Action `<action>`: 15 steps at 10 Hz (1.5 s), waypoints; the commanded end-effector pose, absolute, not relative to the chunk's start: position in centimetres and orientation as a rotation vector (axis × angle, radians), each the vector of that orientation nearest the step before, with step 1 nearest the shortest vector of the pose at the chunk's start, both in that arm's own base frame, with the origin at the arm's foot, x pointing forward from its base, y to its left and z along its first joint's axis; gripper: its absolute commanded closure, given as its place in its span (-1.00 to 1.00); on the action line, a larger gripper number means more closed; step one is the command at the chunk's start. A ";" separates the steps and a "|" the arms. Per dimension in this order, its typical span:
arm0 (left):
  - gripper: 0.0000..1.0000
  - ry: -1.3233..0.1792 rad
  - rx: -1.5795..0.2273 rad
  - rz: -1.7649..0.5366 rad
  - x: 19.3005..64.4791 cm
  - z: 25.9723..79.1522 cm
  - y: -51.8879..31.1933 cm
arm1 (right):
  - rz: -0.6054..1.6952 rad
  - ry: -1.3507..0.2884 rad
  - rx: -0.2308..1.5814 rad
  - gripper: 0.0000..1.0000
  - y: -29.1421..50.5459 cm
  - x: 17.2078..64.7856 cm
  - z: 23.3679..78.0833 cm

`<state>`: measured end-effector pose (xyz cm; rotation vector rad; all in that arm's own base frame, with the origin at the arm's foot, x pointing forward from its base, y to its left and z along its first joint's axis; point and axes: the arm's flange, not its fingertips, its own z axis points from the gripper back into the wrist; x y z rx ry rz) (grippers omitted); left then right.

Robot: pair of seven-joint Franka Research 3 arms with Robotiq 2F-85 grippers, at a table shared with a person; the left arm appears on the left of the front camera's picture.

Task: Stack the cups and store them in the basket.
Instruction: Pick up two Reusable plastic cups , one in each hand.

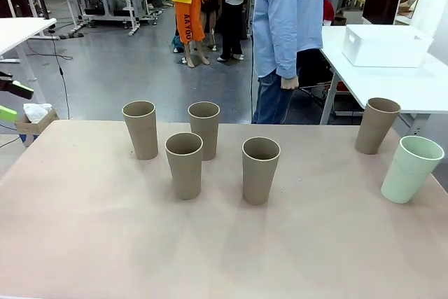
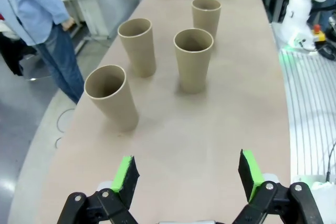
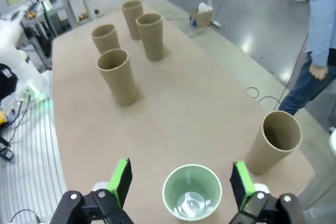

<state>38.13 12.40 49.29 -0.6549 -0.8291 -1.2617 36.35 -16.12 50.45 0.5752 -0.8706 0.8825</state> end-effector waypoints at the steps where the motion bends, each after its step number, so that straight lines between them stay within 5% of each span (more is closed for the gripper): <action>1: -1.00 -0.859 -0.689 -1.243 37.5 48.7 12.8 | 0.908 -0.891 0.630 -1.00 -17.1 36.6 50.1; 4: -1.00 -0.947 -0.670 -1.192 36.5 49.5 12.5 | 0.871 -0.897 0.647 -1.00 -16.9 36.8 50.6; 15: -1.00 -0.896 -0.684 -1.205 36.7 49.3 13.3 | 0.884 -0.886 0.645 -1.00 -17.0 36.1 49.7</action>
